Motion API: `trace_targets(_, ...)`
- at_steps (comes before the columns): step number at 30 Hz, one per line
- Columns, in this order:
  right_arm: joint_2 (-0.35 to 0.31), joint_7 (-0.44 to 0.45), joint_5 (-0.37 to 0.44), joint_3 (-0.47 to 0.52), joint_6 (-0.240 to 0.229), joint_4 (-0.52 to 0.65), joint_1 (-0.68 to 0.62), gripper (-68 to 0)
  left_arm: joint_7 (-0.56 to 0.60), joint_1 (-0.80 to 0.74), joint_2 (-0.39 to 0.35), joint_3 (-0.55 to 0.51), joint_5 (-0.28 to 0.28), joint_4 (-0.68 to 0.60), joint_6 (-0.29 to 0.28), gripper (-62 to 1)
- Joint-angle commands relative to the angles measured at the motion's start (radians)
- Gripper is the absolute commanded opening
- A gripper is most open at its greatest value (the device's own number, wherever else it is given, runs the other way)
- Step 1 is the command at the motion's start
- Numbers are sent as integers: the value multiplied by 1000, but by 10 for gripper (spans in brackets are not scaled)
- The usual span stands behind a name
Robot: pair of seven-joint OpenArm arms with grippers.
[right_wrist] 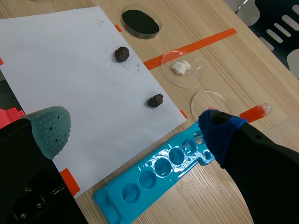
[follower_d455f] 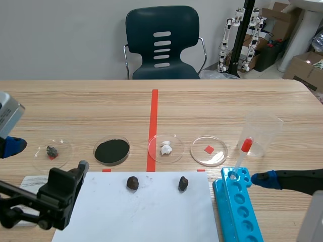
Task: Return to the home posture
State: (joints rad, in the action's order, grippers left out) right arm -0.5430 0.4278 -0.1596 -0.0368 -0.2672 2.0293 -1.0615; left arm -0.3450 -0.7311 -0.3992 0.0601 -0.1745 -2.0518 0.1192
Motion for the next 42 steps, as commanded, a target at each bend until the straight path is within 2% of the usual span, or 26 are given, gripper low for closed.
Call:
trace_targets(1,0,15,10,3,5,27,0,-106,40,-29,0,-1,21,-6,3,14)
trace_targets(9,0,15,10,3,5,27,0,-106,278,-243,0,0,105,-20,5,14)
trace_targets(15,0,15,10,3,5,27,0,-106,461,-387,0,0,112,-20,16,14)
trace_targets(19,0,15,10,3,5,27,0,-106,543,-464,0,-1,128,-20,28,14)
trace_targets(23,0,15,10,3,5,27,0,-106,592,-521,0,-1,168,-21,27,14)
trace_targets(26,0,15,10,3,5,27,0,-106,626,-544,0,-1,168,-21,27,14)
trace_targets(42,0,15,10,3,5,27,0,-106,614,-499,0,-1,167,-21,23,14)
